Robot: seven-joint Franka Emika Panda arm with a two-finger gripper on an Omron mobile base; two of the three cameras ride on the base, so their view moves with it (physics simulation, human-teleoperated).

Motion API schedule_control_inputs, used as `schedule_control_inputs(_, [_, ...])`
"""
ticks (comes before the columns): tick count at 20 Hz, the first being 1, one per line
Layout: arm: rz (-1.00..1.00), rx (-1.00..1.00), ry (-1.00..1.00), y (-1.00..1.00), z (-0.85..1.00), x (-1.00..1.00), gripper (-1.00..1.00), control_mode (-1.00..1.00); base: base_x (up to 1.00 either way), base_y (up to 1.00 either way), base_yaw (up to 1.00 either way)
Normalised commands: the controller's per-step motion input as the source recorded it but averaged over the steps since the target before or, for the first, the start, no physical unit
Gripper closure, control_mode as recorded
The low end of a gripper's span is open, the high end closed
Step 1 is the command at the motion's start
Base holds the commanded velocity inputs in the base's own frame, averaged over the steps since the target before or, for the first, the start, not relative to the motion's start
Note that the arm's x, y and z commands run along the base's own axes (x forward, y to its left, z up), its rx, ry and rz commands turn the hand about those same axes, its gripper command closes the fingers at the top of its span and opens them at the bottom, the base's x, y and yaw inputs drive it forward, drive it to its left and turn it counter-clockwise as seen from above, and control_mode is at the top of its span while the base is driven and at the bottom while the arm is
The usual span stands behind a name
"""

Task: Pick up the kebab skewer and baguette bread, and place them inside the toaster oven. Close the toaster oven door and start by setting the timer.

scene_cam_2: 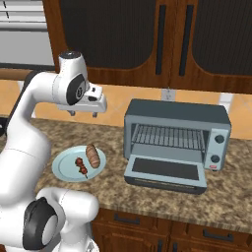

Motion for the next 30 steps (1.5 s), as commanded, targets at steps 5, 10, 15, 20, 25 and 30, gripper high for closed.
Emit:
schedule_control_inputs(5, [0.00, 0.00, 0.00, 0.00, 0.00, 0.00, -1.00, 1.00, 0.00, 0.00, 0.00])
schedule_control_inputs(10, [0.00, 0.00, 0.00, 0.00, 0.00, 0.00, -1.00, 1.00, 0.00, 0.00, 0.00])
schedule_control_inputs(15, [0.00, 0.00, 0.00, 0.00, 0.00, 0.00, -1.00, -1.00, 0.00, 0.00, 0.00])
schedule_control_inputs(20, [0.04, -0.01, -0.17, -0.24, -0.27, -0.60, -1.00, -1.00, 0.00, 0.00, 0.00])
schedule_control_inputs(25, [0.43, 0.06, -0.28, -0.82, -0.45, -0.33, -1.00, -1.00, 0.00, 0.00, 0.00])
schedule_control_inputs(30, [0.45, 0.04, -0.41, -1.00, -0.09, 0.00, -1.00, -1.00, 0.00, 0.00, 0.00])
